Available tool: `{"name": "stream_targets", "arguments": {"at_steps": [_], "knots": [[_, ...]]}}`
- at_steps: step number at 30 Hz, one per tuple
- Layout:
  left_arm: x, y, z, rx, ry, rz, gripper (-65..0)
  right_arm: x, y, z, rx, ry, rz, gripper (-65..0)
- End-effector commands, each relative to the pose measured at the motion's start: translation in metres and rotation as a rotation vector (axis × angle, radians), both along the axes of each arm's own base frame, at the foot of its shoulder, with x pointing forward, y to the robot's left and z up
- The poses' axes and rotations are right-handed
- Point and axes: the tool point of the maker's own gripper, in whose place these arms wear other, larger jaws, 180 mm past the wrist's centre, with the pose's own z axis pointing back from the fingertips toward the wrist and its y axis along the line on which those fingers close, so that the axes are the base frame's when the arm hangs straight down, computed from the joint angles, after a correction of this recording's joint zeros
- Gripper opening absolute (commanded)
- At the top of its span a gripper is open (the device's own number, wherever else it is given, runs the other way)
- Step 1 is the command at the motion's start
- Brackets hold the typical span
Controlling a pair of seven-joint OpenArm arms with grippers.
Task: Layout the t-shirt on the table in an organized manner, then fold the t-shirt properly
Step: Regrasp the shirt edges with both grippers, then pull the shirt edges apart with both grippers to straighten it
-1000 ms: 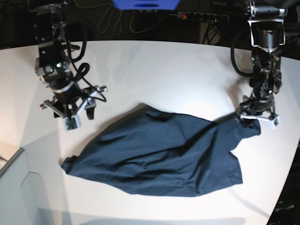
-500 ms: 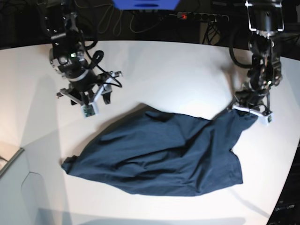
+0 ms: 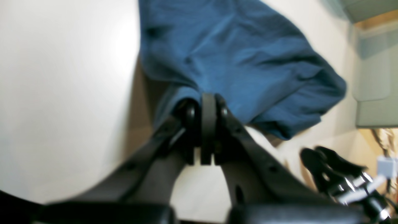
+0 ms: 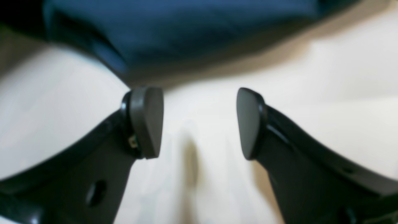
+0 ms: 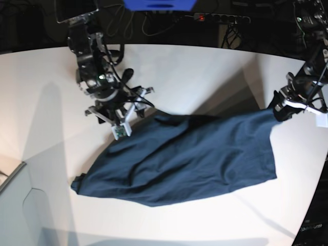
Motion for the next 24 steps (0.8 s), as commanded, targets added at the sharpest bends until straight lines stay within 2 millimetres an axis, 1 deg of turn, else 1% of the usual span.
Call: {"name": "stream_targets", "arguments": {"at_steps": [1, 3, 4, 6, 12, 14, 19, 20, 22, 23, 24], "knots": [[-0.001, 0.004, 0.008, 0.003, -0.018, 0.003, -65.0, 0.012, 0.008, 0.012, 0.027, -0.044, 0.008, -27.4], [-0.007, 0.009, 0.006, 0.006, -0.006, 0.019, -65.0, 0.013, 0.015, 0.008, 0.041, -0.029, 0.008, -27.4], [-0.008, 0.010, 0.005, 0.007, -0.003, 0.022, -65.0, 0.018, 0.016, 0.007, 0.040, -0.026, 0.008, -27.4], [-0.010, 0.010, 0.004, 0.005, 0.002, 0.020, -65.0, 0.021, 0.026, 0.002, 0.053, -0.009, 0.014, -27.4], [-0.015, 0.009, -0.001, 0.002, 0.019, 0.020, -65.0, 0.025, 0.032, -0.020, 0.049, 0.057, 0.019, -27.4], [-0.015, 0.009, -0.001, 0.004, 0.020, 0.020, -65.0, 0.028, 0.039, -0.024, 0.058, 0.073, 0.022, -27.5], [-0.015, 0.010, -0.001, 0.006, 0.020, 0.022, -65.0, 0.035, 0.041, -0.034, 0.050, 0.107, 0.025, -27.9], [-0.016, 0.010, -0.001, 0.006, 0.021, 0.022, -65.0, 0.038, 0.044, -0.034, 0.060, 0.099, 0.025, -28.4], [-0.016, 0.010, -0.001, 0.006, 0.021, 0.022, -65.0, 0.042, 0.047, -0.033, 0.071, 0.075, 0.027, -33.2], [-0.016, 0.010, -0.001, 0.006, 0.021, 0.022, -65.0, 0.044, 0.047, -0.033, 0.076, 0.064, 0.026, -38.0], [-0.016, 0.010, -0.001, 0.006, 0.021, 0.022, -65.0, 0.045, 0.047, -0.033, 0.079, 0.055, 0.026, -44.1]]}}
